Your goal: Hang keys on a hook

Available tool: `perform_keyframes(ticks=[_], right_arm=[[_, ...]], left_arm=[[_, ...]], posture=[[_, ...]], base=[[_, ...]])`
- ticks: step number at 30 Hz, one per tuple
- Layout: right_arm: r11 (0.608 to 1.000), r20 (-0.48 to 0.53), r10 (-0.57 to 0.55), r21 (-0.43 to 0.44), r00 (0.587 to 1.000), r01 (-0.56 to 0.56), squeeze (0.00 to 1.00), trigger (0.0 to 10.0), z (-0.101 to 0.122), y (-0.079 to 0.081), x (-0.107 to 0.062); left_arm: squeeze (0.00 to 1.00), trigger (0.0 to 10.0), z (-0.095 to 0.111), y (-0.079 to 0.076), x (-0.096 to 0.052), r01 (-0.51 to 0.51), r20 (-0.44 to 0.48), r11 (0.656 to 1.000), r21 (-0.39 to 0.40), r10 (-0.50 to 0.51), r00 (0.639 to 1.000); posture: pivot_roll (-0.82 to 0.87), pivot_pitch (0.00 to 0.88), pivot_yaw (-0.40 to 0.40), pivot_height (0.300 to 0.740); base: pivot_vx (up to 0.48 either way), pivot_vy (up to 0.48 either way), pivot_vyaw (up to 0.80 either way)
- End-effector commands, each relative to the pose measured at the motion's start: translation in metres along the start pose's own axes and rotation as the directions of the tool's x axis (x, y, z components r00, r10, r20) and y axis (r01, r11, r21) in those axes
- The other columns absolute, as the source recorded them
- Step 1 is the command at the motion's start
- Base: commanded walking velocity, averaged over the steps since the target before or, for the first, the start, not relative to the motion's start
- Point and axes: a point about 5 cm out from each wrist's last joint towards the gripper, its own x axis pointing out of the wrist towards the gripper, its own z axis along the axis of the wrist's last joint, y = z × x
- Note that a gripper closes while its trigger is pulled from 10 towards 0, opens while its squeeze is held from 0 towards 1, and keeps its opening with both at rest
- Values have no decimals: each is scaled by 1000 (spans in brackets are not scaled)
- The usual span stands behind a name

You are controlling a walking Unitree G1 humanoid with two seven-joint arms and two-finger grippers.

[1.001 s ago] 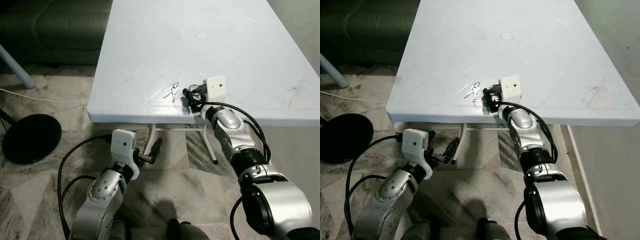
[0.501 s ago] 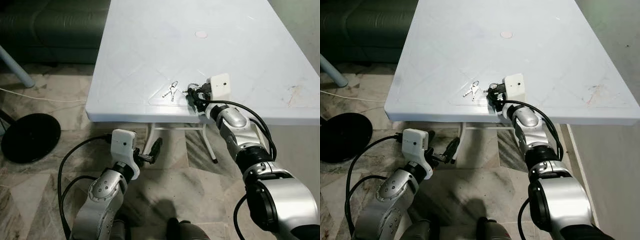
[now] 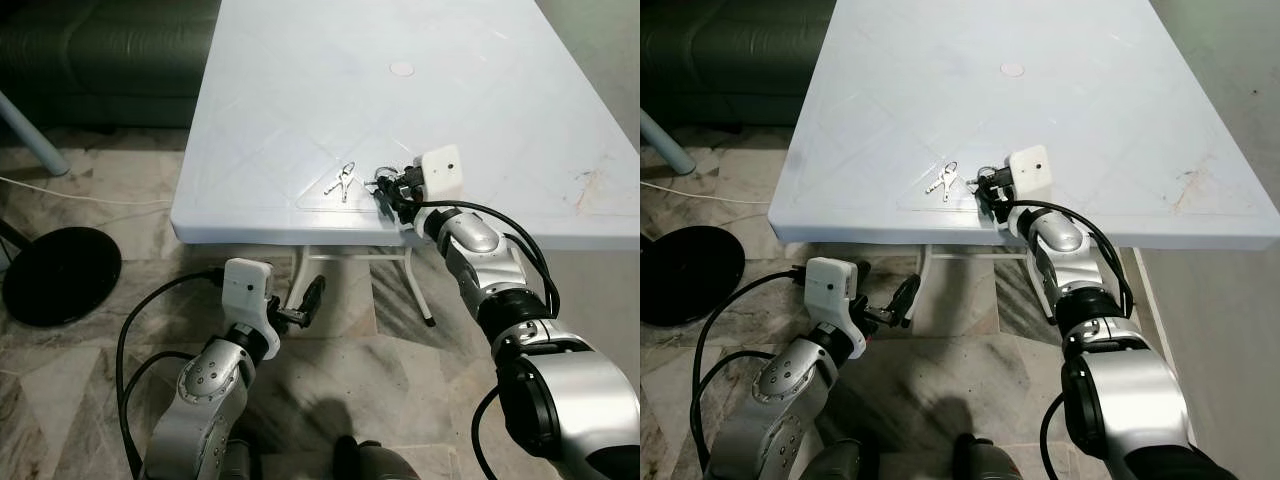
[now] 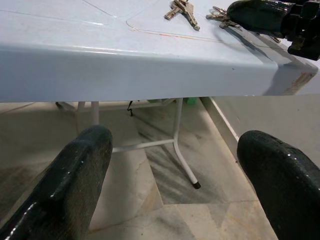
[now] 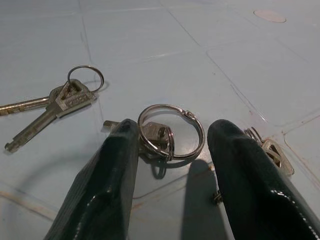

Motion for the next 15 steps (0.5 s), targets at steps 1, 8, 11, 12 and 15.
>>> perform_keyframes(ticks=[1,8,11,12,15], right_arm=[[1000,-15,11,-12,1000,-12,0,10000,-4,-2,-2],[999,21,28,-24,999,-27,0,0,-4,-3,-5],[999,-8,40,-19,999,-40,0,0,-7,-2,-5],[999,-8,41,-28,999,-41,0,0,-7,-1,-5],[999,-15,45,-28,999,-46,0,0,-9,0,-5]], left_arm=[[0,10000,0,-3,-1,5,-4,1000,-1,-5,1000],[0,10000,0,-3,0,4,-3,1000,-2,-4,1000],[0,10000,1,-3,0,4,-3,1000,-3,-4,1000],[0,10000,1,-3,0,4,-3,1000,-3,-4,1000],[0,10000,0,-3,0,2,-4,1000,-2,-2,1000]], posture=[[62,262,-63,740],[59,265,-65,740],[59,266,-66,740],[59,266,-66,740],[58,268,-66,740]], base=[[0,0,0],[0,0,0],[0,0,0],[0,0,0],[0,0,0]])
